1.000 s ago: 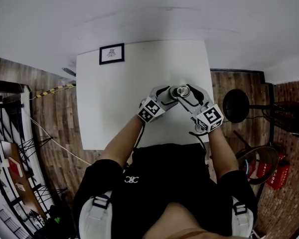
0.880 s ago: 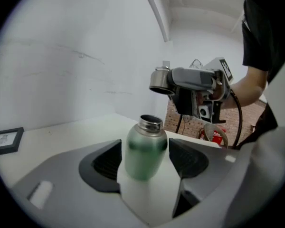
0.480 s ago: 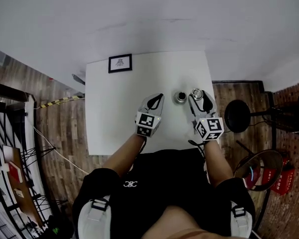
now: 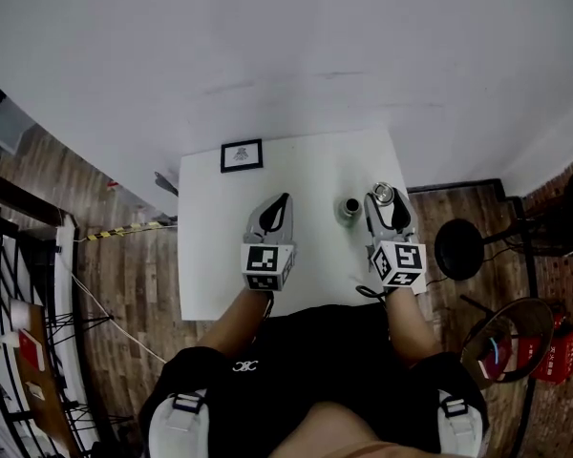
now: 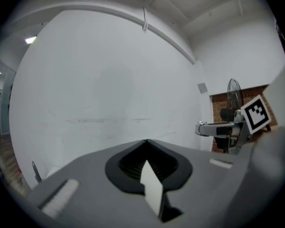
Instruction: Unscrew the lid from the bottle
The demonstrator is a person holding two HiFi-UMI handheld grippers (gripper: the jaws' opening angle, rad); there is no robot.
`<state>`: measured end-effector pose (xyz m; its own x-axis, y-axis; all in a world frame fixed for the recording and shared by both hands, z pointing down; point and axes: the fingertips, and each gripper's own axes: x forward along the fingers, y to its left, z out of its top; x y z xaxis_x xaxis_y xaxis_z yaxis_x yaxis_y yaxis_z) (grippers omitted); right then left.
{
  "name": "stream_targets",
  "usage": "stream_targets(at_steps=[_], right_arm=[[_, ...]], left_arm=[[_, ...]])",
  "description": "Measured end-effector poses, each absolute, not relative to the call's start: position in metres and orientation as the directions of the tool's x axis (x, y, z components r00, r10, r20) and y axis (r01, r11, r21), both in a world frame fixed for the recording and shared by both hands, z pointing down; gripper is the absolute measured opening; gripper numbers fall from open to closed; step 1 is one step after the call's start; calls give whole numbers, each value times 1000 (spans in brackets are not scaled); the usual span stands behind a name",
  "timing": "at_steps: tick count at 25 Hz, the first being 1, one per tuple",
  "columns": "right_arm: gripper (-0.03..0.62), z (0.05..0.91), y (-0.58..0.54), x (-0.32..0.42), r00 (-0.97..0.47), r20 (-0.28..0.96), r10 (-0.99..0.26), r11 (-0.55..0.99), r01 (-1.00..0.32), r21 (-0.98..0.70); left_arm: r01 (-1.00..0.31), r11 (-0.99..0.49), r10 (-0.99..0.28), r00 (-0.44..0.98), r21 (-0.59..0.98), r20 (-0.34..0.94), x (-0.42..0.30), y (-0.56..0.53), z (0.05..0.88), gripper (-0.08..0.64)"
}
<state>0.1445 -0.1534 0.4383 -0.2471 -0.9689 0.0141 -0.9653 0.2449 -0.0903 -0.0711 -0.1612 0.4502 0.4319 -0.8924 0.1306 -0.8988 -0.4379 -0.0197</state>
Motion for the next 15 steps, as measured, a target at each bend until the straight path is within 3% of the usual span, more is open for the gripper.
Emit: stream_targets(at_steps=[15], right_arm=[[253, 418, -143, 141, -235, -20, -972, 235, -971, -51]], left_arm=[[-902, -432, -897, 430, 6, 98, -78, -156, 430, 54]])
